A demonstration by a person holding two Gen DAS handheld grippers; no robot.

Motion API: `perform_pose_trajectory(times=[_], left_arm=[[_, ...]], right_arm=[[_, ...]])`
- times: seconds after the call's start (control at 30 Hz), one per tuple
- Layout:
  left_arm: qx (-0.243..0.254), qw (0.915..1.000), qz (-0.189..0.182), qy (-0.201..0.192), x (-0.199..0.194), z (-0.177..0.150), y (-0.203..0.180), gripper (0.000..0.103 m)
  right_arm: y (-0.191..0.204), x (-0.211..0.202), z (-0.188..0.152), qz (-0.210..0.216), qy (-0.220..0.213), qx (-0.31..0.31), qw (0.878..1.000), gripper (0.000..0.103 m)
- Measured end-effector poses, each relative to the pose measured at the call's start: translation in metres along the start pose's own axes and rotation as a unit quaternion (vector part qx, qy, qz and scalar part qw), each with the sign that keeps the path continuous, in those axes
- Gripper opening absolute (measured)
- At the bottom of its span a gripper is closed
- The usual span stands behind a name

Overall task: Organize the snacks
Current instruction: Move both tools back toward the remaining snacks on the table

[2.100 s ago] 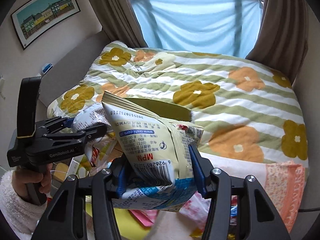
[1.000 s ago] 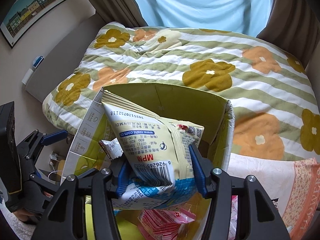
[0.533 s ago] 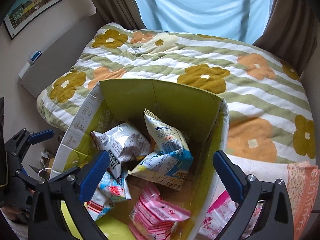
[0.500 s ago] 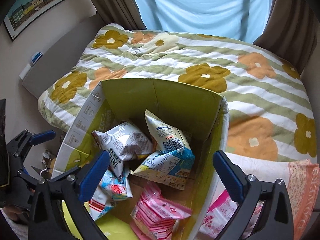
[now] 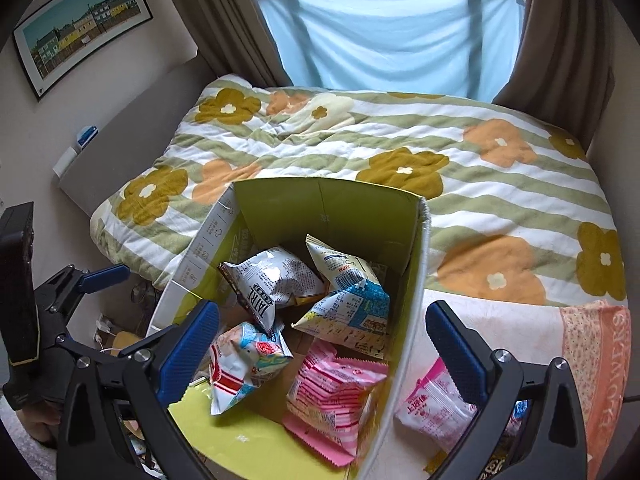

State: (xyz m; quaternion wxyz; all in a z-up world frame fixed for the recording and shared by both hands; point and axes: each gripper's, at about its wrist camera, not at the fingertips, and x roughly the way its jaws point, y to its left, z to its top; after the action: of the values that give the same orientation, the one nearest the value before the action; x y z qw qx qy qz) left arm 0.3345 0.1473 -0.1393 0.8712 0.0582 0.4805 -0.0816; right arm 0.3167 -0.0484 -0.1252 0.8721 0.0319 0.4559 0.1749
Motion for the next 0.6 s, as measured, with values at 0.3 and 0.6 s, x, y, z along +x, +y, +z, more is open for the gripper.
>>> perform_pose_trajectory(times=[0.3,0.6], left_arm=[[0.032,0.9985,-0.025,-0.037,-0.05,-0.004,-0.06,0.103],[0.061,0.9956,-0.03,-0.064,-0.098,-0.03,-0.167,0.103]], right_arm=[[-0.036,-0.079,-0.026,-0.027,-0.041,0.02,0.999,0.103],[-0.097,-0.165,-0.086,-0.043,-0.061,0.027,0.997,0.103]])
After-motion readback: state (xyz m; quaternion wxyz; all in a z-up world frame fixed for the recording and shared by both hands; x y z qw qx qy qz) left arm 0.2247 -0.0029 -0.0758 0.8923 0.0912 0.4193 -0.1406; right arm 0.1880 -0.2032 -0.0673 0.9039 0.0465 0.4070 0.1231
